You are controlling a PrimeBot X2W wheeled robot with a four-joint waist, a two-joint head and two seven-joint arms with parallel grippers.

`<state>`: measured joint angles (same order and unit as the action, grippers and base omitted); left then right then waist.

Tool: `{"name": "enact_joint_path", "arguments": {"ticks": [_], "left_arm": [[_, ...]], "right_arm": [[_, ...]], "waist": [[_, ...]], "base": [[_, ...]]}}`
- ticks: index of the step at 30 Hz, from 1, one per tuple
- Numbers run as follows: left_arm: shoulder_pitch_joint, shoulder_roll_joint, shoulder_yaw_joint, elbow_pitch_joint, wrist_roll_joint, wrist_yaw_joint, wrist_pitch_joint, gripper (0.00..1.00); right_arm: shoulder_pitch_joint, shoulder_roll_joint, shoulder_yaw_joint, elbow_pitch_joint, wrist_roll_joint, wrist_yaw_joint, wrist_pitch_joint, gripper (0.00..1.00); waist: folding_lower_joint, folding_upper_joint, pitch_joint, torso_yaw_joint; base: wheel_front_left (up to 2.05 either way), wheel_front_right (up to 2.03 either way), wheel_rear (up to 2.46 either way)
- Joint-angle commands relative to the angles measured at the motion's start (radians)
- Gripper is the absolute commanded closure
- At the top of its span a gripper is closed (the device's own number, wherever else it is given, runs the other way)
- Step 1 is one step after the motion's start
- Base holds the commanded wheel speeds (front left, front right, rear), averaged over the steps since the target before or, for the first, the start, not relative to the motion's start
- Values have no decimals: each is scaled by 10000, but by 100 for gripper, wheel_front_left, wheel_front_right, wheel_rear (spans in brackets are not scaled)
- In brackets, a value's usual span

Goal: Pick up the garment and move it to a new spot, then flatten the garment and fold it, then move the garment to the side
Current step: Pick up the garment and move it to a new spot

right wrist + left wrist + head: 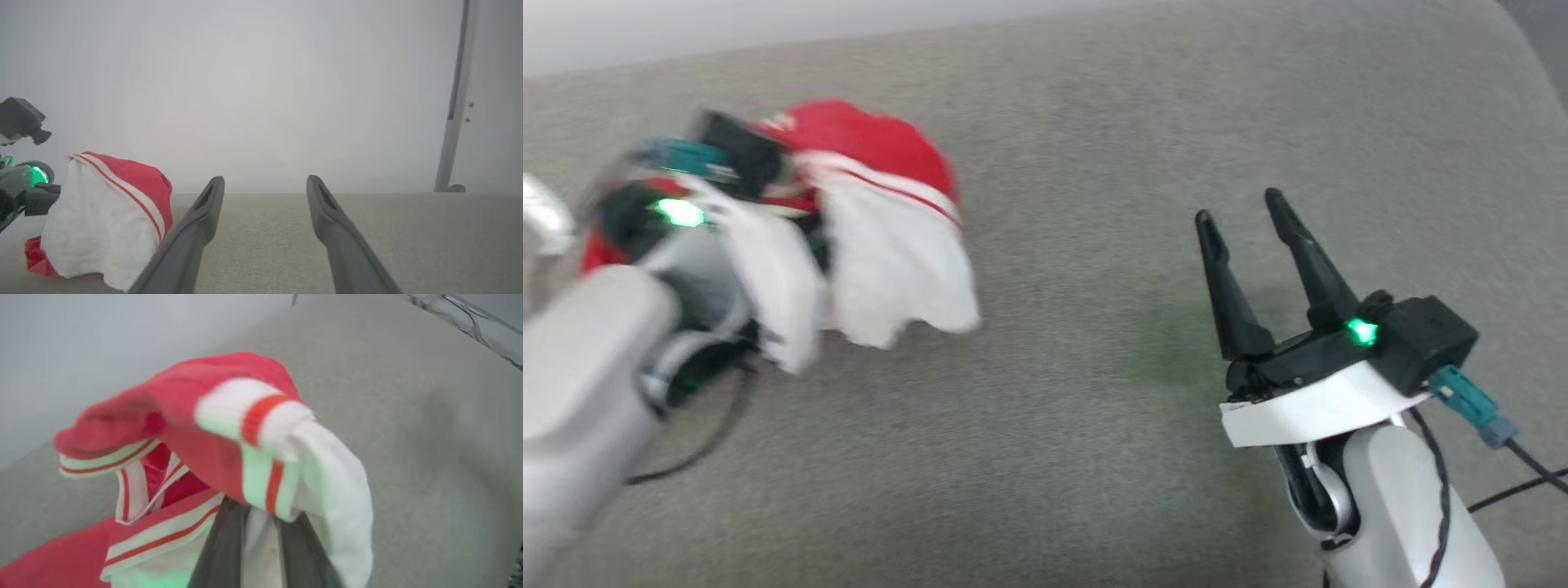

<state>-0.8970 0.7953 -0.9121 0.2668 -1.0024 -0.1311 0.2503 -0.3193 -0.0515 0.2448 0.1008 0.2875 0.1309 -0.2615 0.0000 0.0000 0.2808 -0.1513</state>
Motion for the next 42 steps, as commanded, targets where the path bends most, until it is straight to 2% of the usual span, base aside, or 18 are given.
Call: {"name": "enact_joint_path", "arguments": {"ticks": [1,2,7,10,16,20,24,31,36,37,38,39,40,41,42], "left_arm": [[-285,-294,-355,-427,106,13,280,100],[-552,-651,-730,-737,158,13,600,100],[-1425,-1505,-1829,-491,666,12,1427,100],[-2111,-1992,-2840,271,1205,12,2066,100],[-2912,-2755,-3476,2179,1207,12,2431,100],[-3009,-2793,-3630,2828,1249,12,2585,100],[-2833,-2583,-3738,3175,1162,15,2732,100],[-2467,-2005,-3773,3130,1376,23,2914,100],[-2419,-2020,-3772,3056,1323,23,2623,100],[-2435,-2107,-3764,3051,1282,23,2469,90],[-2488,-2201,-3754,3052,1195,23,2278,71],[-2563,-2301,-3734,3074,1096,21,2046,61],[-2619,-2399,-3721,3113,984,21,1817,45],[-2659,-2496,-3710,3166,897,21,1589,20],[-2685,-2631,-3703,3203,902,21,1342,0]], "right_arm": [[70,-2,-102,-121,176,-5,-51,0],[66,-1,-166,-229,366,-3,-51,0],[-19,2,-324,-503,973,-3,-51,0],[38,10,-360,-555,1335,-3,-51,0],[91,10,-111,-707,2037,-3,-51,0],[200,9,-60,-730,2218,-3,-51,0],[283,15,-158,-768,2322,-3,-51,0],[259,7,-249,-698,2181,-3,-51,0],[61,6,-196,-695,2010,-3,-51,0],[40,6,-211,-658,1955,-3,-51,0],[50,4,-231,-622,1900,-3,-51,0],[53,3,-248,-560,1812,-3,-51,0],[48,4,-277,-502,1739,-3,-51,0],[53,1,-298,-438,1648,-3,-51,0],[64,0,-350,-375,1521,-3,-51,0]], "waist": [[0,0,260,-613],[0,0,449,-1015],[0,0,968,-2126],[0,0,1240,-2666],[0,0,1565,-3724],[0,0,1586,-4034],[0,0,1547,-4179],[0,0,1391,-3940],[0,0,1304,-3683],[0,0,1248,-3609],[0,0,1206,-3526],[0,0,1147,-3427],[0,0,1073,-3325],[0,0,982,-3209],[0,0,866,-3062]], "base": [[0,0,0],[0,0,0],[0,0,0],[0,0,0],[0,0,0],[0,0,0],[0,0,0],[0,0,0],[0,0,0],[0,0,0],[0,0,0],[0,0,0],[0,0,0],[0,0,0],[0,0,0]]}}
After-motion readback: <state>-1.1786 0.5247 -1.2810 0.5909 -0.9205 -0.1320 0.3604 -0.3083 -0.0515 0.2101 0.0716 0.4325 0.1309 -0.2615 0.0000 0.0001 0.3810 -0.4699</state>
